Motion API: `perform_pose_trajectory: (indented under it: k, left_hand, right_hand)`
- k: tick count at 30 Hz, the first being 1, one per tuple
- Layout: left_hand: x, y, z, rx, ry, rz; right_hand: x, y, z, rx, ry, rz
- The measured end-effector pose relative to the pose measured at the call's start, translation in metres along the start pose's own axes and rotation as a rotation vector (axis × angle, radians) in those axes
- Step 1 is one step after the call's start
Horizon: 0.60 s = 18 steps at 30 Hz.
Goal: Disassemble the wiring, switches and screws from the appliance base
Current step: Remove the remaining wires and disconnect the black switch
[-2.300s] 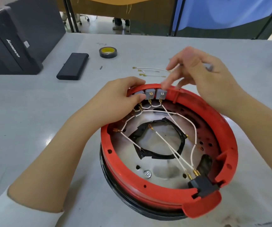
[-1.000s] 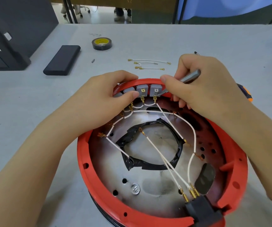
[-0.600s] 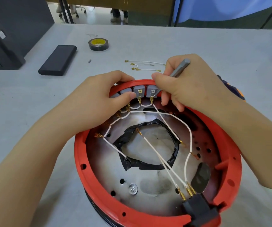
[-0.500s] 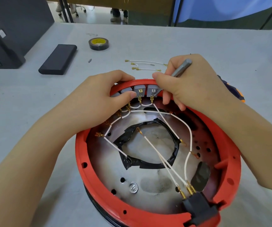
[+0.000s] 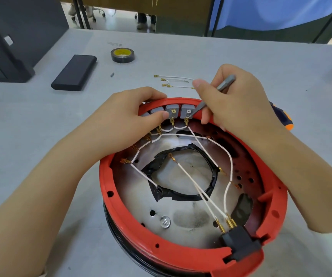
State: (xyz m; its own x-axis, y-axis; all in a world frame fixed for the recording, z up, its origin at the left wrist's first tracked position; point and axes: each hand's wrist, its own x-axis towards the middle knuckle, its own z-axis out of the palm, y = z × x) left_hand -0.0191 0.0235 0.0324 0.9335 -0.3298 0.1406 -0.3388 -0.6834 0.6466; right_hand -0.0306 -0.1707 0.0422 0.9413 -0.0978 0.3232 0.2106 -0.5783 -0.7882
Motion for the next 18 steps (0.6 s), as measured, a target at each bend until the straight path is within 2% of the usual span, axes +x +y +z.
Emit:
perform_pose_trajectory:
  k: [7,13,18]
  left_hand:
    - [-0.0005,-0.0004,-0.0007,-0.001,0.007,0.008]
    - [-0.0010,0.0002,-0.0011,0.014,0.005,0.007]
    - [-0.0004,0.0005,-0.0010,0.009,0.001,0.010]
  right_hand:
    - [-0.0030,0.0012,-0.0002,-0.008,0.062,-0.112]
    - [-0.0044,0.0039,-0.0002,-0.146,0.068,-0.223]
    - [-0.0012,0.0041,-0.0014,-0.190,0.038,-0.222]
